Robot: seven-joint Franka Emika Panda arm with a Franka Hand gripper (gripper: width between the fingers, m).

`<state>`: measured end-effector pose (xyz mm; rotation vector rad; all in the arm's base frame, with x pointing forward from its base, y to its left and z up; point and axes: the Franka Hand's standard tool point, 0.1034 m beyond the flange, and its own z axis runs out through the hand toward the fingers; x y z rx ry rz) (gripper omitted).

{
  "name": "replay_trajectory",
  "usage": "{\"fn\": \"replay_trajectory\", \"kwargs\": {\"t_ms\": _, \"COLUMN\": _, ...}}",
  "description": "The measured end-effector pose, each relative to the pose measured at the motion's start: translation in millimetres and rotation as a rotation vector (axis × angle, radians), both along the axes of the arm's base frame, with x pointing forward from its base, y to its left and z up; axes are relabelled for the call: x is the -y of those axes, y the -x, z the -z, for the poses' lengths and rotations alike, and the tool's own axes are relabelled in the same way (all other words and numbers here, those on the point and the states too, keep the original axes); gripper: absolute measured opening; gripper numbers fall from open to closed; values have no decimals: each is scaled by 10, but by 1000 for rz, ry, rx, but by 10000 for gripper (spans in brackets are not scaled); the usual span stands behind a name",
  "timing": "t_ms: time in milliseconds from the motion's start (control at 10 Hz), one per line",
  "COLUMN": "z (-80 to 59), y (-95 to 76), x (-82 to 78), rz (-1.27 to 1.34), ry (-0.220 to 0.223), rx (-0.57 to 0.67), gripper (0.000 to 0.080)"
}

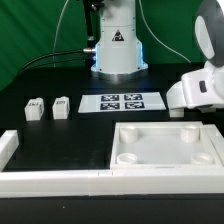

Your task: Assemble one leg

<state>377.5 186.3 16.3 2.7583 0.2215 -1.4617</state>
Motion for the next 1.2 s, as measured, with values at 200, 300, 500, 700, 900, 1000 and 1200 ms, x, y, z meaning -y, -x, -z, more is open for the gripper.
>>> {"fn": "replay_trajectory", "kwargs": {"t_ms": 200, "z": -291, "y": -30, "x": 49, "rz": 19, "ry": 15, "rx": 16, "gripper": 294}}
{"fn": "replay_trajectory", "kwargs": {"t_ms": 300, "z": -479, "y": -62, "x": 95, "rz": 17, "ry": 23, "rx": 14, "gripper": 294}}
{"fn": "replay_trajectory", "kwargs": {"t_ms": 500, "z": -758, "y": -117, "x": 169, "rz": 15, "ry": 29, "rx": 9, "gripper": 294}}
{"fn": "replay_trajectory", "kwargs": {"t_ms": 700, "z": -955, "y": -220, "x": 210, "rz": 16, "ry": 26, "rx": 18, "gripper": 294}}
{"fn": "replay_trajectory", "kwargs": {"t_ms": 900, "z": -904, "y": -224, "x": 190, "rz": 19, "ry": 20, "rx": 45, "gripper": 294}}
{"fn": "replay_trajectory", "kwargs": {"t_ms": 1000, "z": -877, "y": -312, "x": 162, "rz": 31, "ry": 7, "rx": 128, "gripper": 294}}
{"fn": "replay_trajectory", "kwargs": {"t_ms": 1200, "z": -881, "y": -401, "x": 143, "rz": 52, "ry": -20, "rx": 351, "gripper": 294}}
